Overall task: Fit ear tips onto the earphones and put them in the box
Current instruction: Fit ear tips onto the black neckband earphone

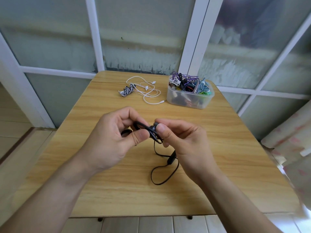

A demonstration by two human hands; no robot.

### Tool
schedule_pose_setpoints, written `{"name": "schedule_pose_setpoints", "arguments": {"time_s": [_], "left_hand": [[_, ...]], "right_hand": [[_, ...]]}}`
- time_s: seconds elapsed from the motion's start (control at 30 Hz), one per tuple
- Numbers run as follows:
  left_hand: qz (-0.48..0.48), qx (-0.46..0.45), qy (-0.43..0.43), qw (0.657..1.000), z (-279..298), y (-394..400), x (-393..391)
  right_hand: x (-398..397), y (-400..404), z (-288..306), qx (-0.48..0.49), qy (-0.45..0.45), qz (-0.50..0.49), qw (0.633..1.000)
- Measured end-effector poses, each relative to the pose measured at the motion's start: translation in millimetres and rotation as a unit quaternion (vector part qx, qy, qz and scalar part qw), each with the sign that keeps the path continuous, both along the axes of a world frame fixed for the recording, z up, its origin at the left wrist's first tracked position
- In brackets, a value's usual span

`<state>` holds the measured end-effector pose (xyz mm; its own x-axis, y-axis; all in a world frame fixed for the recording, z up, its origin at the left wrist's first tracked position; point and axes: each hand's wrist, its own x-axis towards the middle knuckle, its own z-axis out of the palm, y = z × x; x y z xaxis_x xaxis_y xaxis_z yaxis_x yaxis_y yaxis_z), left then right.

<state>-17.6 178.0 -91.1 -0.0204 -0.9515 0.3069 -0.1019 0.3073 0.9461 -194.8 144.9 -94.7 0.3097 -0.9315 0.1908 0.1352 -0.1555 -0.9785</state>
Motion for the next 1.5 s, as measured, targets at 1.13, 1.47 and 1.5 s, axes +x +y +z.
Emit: {"name": "schedule_pose_setpoints", "arguments": {"time_s": [1.13, 1.47, 1.5], "left_hand": [[0.177, -0.269, -0.303, 0.897, 1.0, 2.1, -1.0], [0.09, -0.153, -0.201, 0.963, 3.1, 3.2, -1.1], [0.087, -0.146, -0.199, 0.965, 2.2, 3.0, -0.7]], "right_hand": [[6.6, 0.2, -2.0, -0.081, 0.091, -0.011, 0.992], [-9.2, -14.6, 3.6, 0.012, 0.038, 0.115, 0.993], [-11.4, -16.0, 3.8, 0.008, 0.038, 0.122, 0.992]]}}
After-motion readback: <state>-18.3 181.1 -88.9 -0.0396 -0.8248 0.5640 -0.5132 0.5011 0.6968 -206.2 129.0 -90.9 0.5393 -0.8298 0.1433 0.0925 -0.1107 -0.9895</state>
